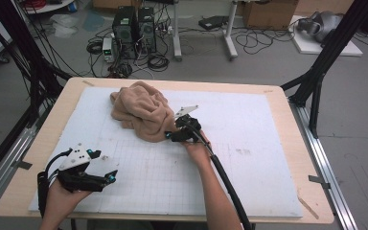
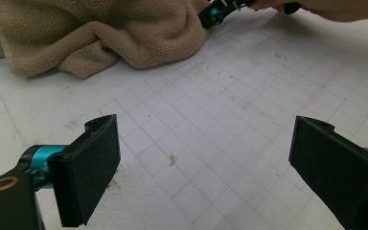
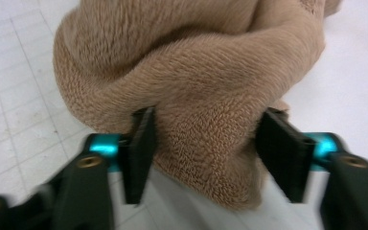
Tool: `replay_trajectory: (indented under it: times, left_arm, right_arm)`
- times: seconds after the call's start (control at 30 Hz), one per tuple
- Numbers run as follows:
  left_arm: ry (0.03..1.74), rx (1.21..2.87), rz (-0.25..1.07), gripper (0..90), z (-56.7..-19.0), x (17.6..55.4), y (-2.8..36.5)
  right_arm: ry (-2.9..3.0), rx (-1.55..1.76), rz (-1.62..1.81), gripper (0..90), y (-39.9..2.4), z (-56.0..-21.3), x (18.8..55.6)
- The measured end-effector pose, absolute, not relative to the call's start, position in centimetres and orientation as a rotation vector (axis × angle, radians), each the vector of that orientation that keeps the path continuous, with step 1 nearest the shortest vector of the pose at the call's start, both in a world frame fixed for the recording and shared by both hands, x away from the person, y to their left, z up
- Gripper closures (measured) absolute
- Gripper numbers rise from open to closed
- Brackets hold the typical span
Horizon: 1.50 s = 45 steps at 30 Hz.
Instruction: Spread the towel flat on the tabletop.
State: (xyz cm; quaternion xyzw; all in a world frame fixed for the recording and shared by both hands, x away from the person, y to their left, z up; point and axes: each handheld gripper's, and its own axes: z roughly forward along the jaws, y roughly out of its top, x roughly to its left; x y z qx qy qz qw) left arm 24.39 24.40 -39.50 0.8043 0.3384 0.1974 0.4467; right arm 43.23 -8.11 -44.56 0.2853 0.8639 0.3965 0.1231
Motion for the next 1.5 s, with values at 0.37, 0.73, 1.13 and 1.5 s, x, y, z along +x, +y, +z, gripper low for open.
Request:
replay_trajectory:
  times: [0.37, 0.73, 1.13, 1.5]
  left_arm:
    - [0.848, 1.969, 0.5, 11.1, -39.4, 24.2, 25.2]
    - [0.847, 1.968, 0.483, 11.7, -39.7, 24.4, 24.4]
    - [0.83, 1.964, 0.484, 13.5, -39.3, 24.6, 23.5]
    - [0.824, 1.972, 0.406, 22.4, -39.4, 27.2, 21.3]
  right_arm:
    - [2.533, 0.745, 1.193, 81.9, -8.7, -42.5, 42.7]
    - [2.49, 0.56, 1.33, 81.6, -13.8, -36.1, 37.3]
    - [2.464, 0.543, 1.305, 81.1, -20.5, -36.3, 29.0]
    - [2.44, 0.804, 1.353, 43.9, -23.4, -39.5, 29.7]
